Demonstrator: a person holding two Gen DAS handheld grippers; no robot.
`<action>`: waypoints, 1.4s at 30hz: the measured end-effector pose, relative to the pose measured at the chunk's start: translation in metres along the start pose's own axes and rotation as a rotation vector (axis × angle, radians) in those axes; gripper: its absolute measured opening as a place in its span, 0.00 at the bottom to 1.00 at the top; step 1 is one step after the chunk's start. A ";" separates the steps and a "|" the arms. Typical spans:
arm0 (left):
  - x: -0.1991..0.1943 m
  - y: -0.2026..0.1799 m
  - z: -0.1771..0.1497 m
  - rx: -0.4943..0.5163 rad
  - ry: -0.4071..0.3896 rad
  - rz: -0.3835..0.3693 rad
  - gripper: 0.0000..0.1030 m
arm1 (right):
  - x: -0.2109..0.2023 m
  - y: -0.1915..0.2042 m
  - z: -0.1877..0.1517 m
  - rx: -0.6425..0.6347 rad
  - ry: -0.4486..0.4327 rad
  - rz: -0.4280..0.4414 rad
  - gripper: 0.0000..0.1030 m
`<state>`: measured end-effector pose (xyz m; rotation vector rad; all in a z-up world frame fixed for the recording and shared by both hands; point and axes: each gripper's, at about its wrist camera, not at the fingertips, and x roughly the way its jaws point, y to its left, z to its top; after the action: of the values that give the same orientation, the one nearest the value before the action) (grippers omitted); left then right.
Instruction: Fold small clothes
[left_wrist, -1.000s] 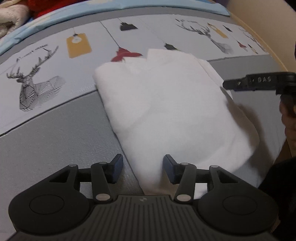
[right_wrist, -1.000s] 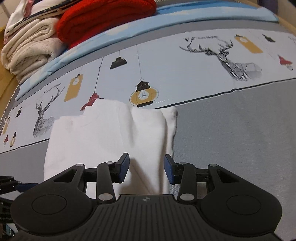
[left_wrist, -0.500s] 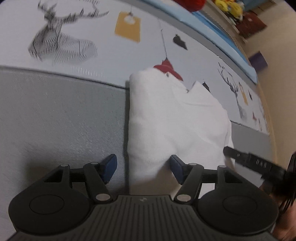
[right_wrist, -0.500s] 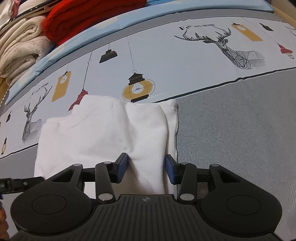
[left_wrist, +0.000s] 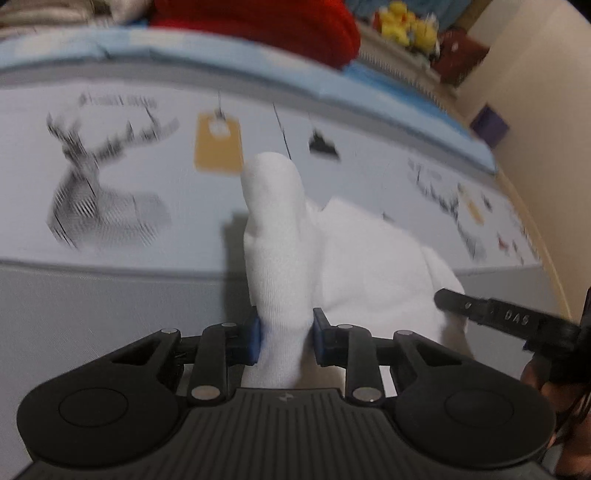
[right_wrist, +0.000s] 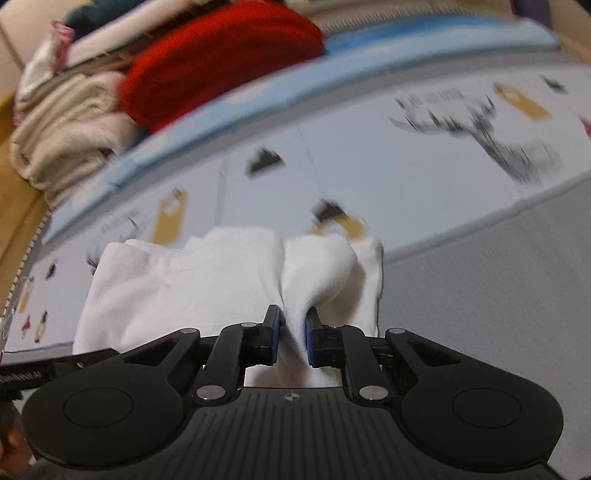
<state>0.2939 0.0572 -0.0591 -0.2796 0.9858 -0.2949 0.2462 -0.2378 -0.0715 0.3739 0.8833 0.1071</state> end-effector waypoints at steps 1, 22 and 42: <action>-0.006 0.004 0.003 0.001 -0.025 0.005 0.29 | 0.000 0.006 0.001 -0.003 -0.027 0.012 0.14; -0.011 0.031 -0.041 0.118 0.176 0.181 0.61 | -0.005 0.025 -0.025 -0.182 0.142 -0.111 0.33; -0.137 -0.024 -0.056 0.246 -0.236 0.390 1.00 | -0.144 0.044 -0.028 -0.369 -0.221 -0.133 0.43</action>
<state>0.1724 0.0796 0.0256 0.1026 0.7419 -0.0239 0.1361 -0.2243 0.0347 -0.0189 0.6499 0.1018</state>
